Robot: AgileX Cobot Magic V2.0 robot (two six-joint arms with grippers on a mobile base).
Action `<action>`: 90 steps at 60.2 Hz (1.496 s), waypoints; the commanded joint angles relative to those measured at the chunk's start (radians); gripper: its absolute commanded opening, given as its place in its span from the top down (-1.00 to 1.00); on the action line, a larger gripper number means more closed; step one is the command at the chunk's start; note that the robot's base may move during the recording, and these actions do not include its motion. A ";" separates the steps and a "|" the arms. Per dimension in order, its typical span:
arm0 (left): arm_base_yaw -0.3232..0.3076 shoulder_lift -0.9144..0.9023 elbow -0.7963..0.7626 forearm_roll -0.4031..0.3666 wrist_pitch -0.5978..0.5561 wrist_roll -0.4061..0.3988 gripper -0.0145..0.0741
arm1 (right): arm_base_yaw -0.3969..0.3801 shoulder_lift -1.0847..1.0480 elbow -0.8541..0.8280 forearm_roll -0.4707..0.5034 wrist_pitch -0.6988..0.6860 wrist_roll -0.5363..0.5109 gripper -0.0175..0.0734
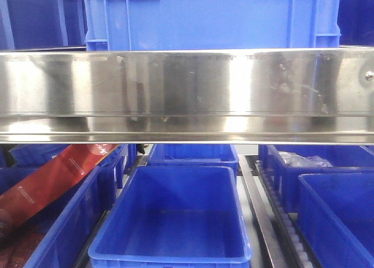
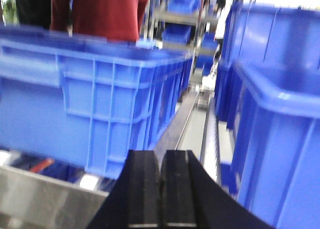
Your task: Place cylindrical capacitor in blue bin on shelf
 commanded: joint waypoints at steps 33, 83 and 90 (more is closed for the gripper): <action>-0.005 -0.003 0.000 0.003 -0.012 -0.007 0.92 | -0.005 -0.011 0.004 0.005 -0.020 0.003 0.96; 0.553 -0.288 0.697 -0.216 -0.670 0.195 0.92 | -0.005 -0.011 0.004 0.005 -0.020 0.003 0.96; 0.551 -0.288 0.748 -0.220 -0.740 0.195 0.92 | -0.005 -0.011 0.004 0.005 -0.020 0.003 0.96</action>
